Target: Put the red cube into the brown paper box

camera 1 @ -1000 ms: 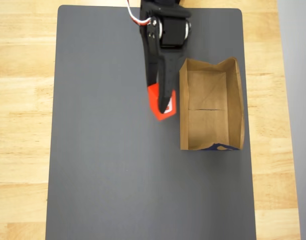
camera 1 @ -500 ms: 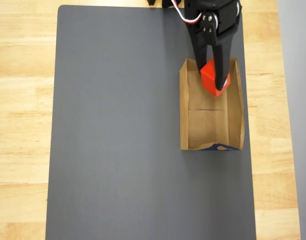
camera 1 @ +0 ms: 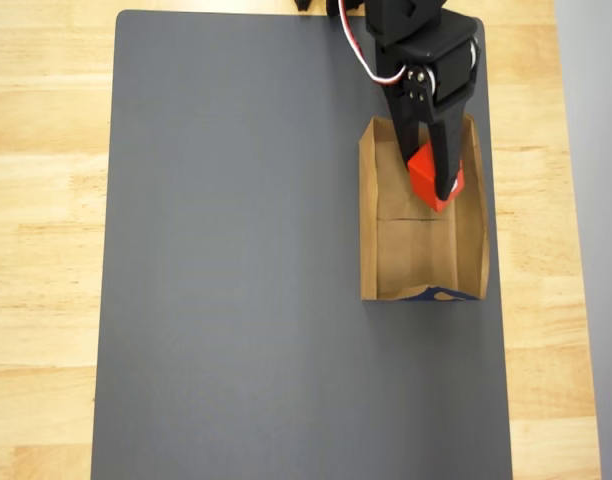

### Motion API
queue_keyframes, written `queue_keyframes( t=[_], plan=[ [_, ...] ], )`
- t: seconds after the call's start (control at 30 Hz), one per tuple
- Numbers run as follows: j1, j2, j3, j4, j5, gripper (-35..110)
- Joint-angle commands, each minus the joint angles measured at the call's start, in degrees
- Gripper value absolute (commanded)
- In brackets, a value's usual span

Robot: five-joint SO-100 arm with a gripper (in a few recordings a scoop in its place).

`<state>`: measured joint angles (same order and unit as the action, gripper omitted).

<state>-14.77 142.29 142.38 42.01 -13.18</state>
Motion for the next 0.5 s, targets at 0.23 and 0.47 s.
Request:
queue_keyframes(
  t=[0.23,0.47],
  plan=[
    [1.9,6.4,0.9,4.2,-1.7,30],
    [13.2,19.4,1.3,7.8,-1.6,0]
  ],
)
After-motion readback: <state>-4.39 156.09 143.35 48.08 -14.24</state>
